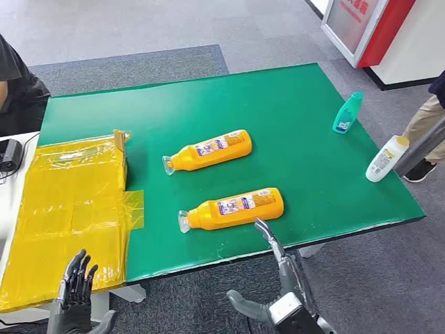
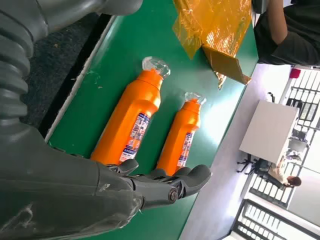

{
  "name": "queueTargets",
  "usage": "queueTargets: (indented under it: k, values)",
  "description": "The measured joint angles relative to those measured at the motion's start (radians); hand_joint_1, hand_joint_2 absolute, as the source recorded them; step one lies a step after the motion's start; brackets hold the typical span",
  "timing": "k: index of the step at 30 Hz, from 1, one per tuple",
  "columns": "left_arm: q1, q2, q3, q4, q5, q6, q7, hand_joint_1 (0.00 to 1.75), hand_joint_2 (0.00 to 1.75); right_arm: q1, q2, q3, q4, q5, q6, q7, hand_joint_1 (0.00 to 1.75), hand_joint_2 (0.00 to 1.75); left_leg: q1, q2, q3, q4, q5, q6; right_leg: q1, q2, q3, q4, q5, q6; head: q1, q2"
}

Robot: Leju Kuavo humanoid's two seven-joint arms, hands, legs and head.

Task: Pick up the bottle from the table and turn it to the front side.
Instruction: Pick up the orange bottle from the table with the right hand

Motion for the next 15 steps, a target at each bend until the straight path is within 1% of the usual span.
queueTargets:
  k: [8, 15]
  values:
    - [-0.001, 0.007, 0.000, 0.000, 0.015, -0.008, -0.009, 0.00, 1.75, 0.011, -0.002, -0.003, -0.006, -0.007, 0.006, -0.002, 0.00, 1.75, 0.000, 0.000, 0.000, 0.000, 0.000, 0.000, 0.000, 0.000, 0.000, 0.000, 0.000, 0.000, 0.000, 0.000]
    - [-0.001, 0.005, 0.005, 0.000, 0.020, -0.003, 0.003, 0.00, 1.75, 0.016, -0.006, -0.004, -0.011, 0.003, 0.004, -0.003, 0.00, 1.75, 0.000, 0.000, 0.000, 0.000, 0.000, 0.000, 0.000, 0.000, 0.000, 0.000, 0.000, 0.000, 0.000, 0.000]
